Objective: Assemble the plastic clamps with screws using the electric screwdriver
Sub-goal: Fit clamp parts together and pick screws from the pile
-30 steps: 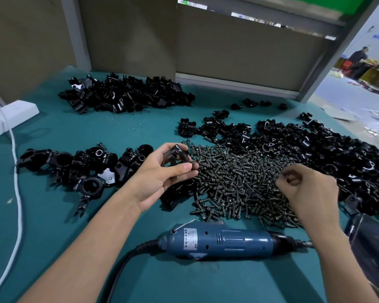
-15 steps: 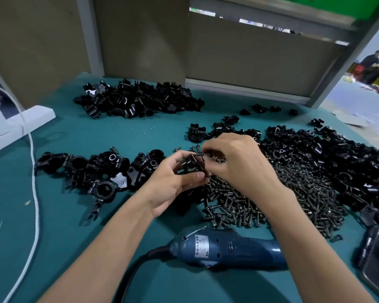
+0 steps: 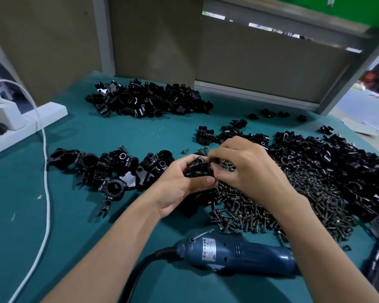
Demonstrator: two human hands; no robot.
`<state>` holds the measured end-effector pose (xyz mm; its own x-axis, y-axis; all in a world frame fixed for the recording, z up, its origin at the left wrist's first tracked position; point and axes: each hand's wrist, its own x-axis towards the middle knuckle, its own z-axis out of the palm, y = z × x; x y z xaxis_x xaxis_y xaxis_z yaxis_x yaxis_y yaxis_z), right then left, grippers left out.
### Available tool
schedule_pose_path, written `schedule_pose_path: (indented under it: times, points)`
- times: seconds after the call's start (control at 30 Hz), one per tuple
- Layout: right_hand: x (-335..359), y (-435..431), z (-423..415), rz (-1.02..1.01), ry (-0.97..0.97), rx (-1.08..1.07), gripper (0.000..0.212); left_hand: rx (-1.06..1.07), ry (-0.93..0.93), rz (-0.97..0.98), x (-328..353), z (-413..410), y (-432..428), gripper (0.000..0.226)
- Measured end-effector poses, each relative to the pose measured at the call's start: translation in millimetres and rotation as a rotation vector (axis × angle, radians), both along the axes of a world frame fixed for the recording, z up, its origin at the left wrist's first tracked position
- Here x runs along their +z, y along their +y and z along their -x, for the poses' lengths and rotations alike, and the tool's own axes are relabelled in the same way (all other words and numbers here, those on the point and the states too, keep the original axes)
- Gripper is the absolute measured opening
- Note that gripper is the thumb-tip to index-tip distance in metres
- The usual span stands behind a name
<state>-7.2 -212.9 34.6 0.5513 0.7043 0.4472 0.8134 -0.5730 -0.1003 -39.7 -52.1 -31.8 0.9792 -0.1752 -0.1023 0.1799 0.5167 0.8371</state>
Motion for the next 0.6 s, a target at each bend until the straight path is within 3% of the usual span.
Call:
schedule_pose_path:
  times: [0.43, 0.6]
  points:
    - [-14.0, -0.8, -7.9, -0.129, 0.027, 0.104, 0.018, -0.059, -0.042, 0.032, -0.8, 1.2, 2.1, 0.051]
    - [-20.3, -5.2, -3.8, -0.425, 0.09, -0.032, 0.019, -0.045, -0.053, 0.165, -1.9, 0.4, 1.8, 0.046]
